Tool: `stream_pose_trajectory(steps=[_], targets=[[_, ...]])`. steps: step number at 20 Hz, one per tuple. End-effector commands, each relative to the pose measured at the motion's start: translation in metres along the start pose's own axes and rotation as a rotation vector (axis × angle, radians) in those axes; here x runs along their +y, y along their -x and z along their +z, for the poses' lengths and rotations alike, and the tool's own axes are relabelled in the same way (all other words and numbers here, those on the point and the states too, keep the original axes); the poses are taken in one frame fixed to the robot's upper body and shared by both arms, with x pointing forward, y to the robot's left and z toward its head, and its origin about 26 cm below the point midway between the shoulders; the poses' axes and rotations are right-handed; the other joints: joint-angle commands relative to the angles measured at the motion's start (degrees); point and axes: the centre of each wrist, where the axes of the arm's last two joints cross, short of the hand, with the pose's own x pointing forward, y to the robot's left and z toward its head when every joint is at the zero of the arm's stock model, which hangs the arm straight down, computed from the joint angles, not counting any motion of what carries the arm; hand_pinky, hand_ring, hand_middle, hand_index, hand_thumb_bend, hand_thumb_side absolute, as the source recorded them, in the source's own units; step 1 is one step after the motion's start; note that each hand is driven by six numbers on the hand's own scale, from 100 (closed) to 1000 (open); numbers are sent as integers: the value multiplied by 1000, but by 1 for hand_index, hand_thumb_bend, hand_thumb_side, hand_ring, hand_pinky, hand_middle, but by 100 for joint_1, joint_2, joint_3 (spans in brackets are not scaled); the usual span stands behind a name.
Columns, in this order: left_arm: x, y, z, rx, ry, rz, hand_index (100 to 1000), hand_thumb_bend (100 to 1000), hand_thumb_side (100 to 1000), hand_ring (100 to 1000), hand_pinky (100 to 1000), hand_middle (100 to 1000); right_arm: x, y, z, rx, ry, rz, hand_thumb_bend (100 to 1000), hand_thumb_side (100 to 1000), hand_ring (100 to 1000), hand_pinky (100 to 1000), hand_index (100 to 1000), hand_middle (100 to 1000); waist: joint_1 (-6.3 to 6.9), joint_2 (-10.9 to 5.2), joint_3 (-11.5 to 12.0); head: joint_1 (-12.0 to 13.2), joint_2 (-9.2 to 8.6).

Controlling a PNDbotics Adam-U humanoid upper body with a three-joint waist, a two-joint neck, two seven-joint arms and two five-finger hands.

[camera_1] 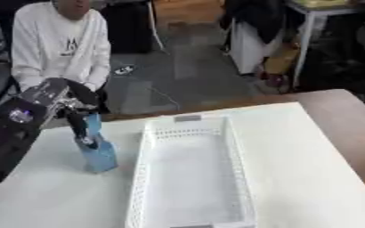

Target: Pick up objects on the table and place them in the box.

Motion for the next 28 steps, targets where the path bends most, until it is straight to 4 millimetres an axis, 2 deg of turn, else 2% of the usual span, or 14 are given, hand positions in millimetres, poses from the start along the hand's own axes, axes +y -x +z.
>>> stream_pose_trajectory(steps=[1, 5, 6, 7, 8, 11, 19, 28], targets=[[25, 26, 26, 63, -137, 1, 415, 132, 834, 100, 100, 181, -1, -5, -9, -43, -5, -8, 100, 866, 328, 175, 576, 497, -39, -66, 23, 77, 66], [46, 26, 38, 22, -319, 5, 409, 143, 866, 100, 100, 168, -1, -5, -8, -43, -6, -8, 100, 865, 328, 174, 576, 497, -36, -70, 30, 78, 81], [49, 25, 39, -1, -368, 9, 408, 162, 911, 100, 100, 166, -1, -5, -8, -43, -7, -8, 100, 865, 328, 175, 576, 497, -35, -69, 29, 75, 81], [52, 23, 40, -33, -427, 14, 408, 100, 589, 100, 100, 152, 0, -5, -9, -44, -7, -9, 100, 854, 328, 174, 576, 497, -33, -67, 28, 71, 86], [52, 22, 40, -52, -463, 19, 404, 148, 883, 100, 100, 157, 0, -5, -9, -44, -7, -9, 100, 864, 328, 175, 576, 497, -32, -66, 25, 71, 88], [57, 17, 41, -132, -589, 37, 402, 151, 892, 100, 100, 152, 0, -5, -9, -45, -9, -12, 100, 865, 328, 174, 576, 497, -25, -59, 14, 66, 99], [74, 9, 51, -219, -755, 39, 400, 153, 906, 100, 100, 145, 1, -5, -10, -46, -9, -18, 100, 864, 328, 176, 576, 497, -15, -57, -8, 44, 98], [79, -7, 43, -382, -776, 8, 402, 167, 906, 100, 100, 149, 3, -5, -13, -52, -1, -28, 100, 863, 329, 179, 577, 496, -8, -42, -60, -16, 42]])
